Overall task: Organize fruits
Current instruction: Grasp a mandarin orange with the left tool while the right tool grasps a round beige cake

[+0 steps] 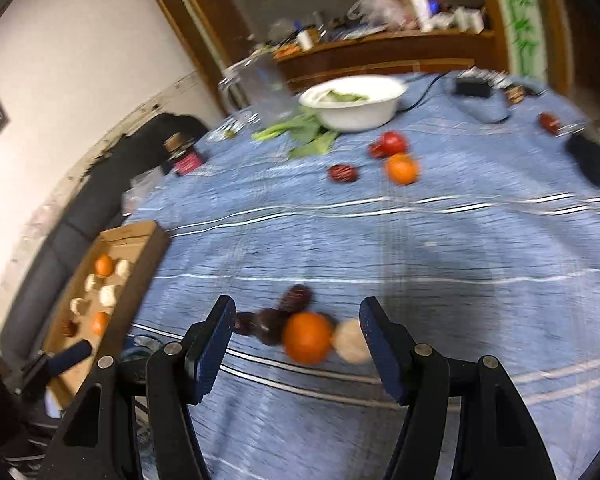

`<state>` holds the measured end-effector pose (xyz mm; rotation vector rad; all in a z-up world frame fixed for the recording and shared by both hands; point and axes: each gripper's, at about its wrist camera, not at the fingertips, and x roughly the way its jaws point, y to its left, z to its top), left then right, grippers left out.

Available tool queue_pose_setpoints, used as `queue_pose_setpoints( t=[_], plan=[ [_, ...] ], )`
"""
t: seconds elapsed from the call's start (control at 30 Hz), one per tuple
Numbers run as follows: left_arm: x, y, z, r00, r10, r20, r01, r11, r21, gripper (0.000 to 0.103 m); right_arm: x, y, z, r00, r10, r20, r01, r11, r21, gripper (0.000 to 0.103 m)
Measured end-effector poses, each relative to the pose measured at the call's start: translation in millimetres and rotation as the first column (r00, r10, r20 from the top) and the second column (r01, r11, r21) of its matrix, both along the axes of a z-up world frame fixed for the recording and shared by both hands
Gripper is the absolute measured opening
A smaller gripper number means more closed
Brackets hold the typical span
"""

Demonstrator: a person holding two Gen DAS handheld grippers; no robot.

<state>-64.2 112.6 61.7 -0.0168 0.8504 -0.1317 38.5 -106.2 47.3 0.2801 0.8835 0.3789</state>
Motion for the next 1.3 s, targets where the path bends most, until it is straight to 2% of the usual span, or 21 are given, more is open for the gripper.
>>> queue_pose_setpoints(
  t=[0.07, 0.13, 0.2, 0.27, 0.3, 0.37, 0.43, 0.47, 0.57, 0.73, 0.83, 0.9, 0.97, 1.1, 1.17, 1.3],
  plan=[
    [1, 5, -1, 1.0, 0.01, -0.005, -0.01, 1.0, -0.004, 0.083, 9, 12, -12, 0.996, 0.052, -0.073, -0.051, 0.998, 0.026, 0.071],
    [2, 8, -1, 1.0, 0.017, -0.008, -0.017, 1.0, -0.01, 0.083, 7, 19, -11, 0.993, 0.086, -0.083, -0.083, 0.996, 0.044, 0.072],
    [2, 10, -1, 1.0, 0.021, -0.007, -0.021, 1.0, -0.012, 0.083, -3, 18, -3, 0.974, 0.207, -0.087, -0.18, 0.952, 0.247, 0.072],
    [3, 11, -2, 1.0, 0.02, -0.01, -0.02, 1.0, -0.019, 0.083, -15, 14, 6, 0.95, 0.306, -0.06, -0.258, 0.88, 0.399, 0.073],
    [3, 11, -2, 1.0, 0.018, -0.01, -0.018, 1.0, -0.019, 0.083, -21, 11, 11, 0.951, 0.306, -0.034, -0.266, 0.874, 0.408, 0.073],
    [2, 8, -3, 1.0, 0.01, -0.011, -0.01, 1.0, -0.016, 0.083, -29, 2, 21, 0.968, 0.252, 0.003, -0.236, 0.905, 0.354, 0.073],
    [1, 4, -4, 1.0, -0.008, -0.016, 0.007, 1.0, -0.021, 0.083, -32, -7, 24, 0.99, 0.14, 0.013, -0.14, 0.968, 0.209, 0.073],
    [0, 1, -4, 1.0, -0.02, -0.016, 0.019, 1.0, -0.024, 0.083, -30, -9, 22, 0.998, 0.066, 0.007, -0.066, 0.994, 0.086, 0.072],
    [0, -9, -6, 0.998, -0.064, -0.007, 0.063, 0.998, -0.03, 0.083, -22, -10, 10, 1.0, -0.029, -0.013, 0.028, 0.996, -0.083, 0.072],
    [14, -29, -14, 0.992, -0.126, 0.014, 0.126, 0.992, -0.025, 0.083, -16, 7, -8, 0.999, -0.044, -0.026, 0.039, 0.986, -0.163, 0.072],
    [31, -41, -22, 0.986, -0.168, -0.011, 0.168, 0.985, -0.046, 0.083, -11, 15, -12, 0.999, -0.04, -0.015, 0.036, 0.973, -0.228, 0.071],
    [41, -47, -29, 0.983, -0.183, -0.031, 0.18, 0.982, -0.062, 0.078, -9, 16, -14, 0.999, -0.037, -0.013, 0.032, 0.965, -0.259, 0.064],
    [48, -52, -32, 0.98, -0.194, -0.047, 0.19, 0.979, -0.069, 0.069, -7, 14, -17, 0.999, -0.038, -0.019, 0.032, 0.963, -0.269, 0.054],
    [55, -57, -35, 0.976, -0.213, -0.041, 0.209, 0.975, -0.078, 0.068, -5, 8, -24, 0.999, -0.04, -0.022, 0.033, 0.962, -0.271, 0.043],
    [59, -59, -37, 0.975, -0.219, -0.042, 0.215, 0.973, -0.087, 0.063, -4, 6, -24, 0.999, -0.048, -0.021, 0.041, 0.961, -0.273, 0.035],
    [68, -66, -46, 0.969, -0.237, -0.066, 0.23, 0.968, -0.095, 0.046, -5, 1, -24, 0.998, -0.057, -0.022, 0.05, 0.968, -0.248, 0.033]
  ],
)
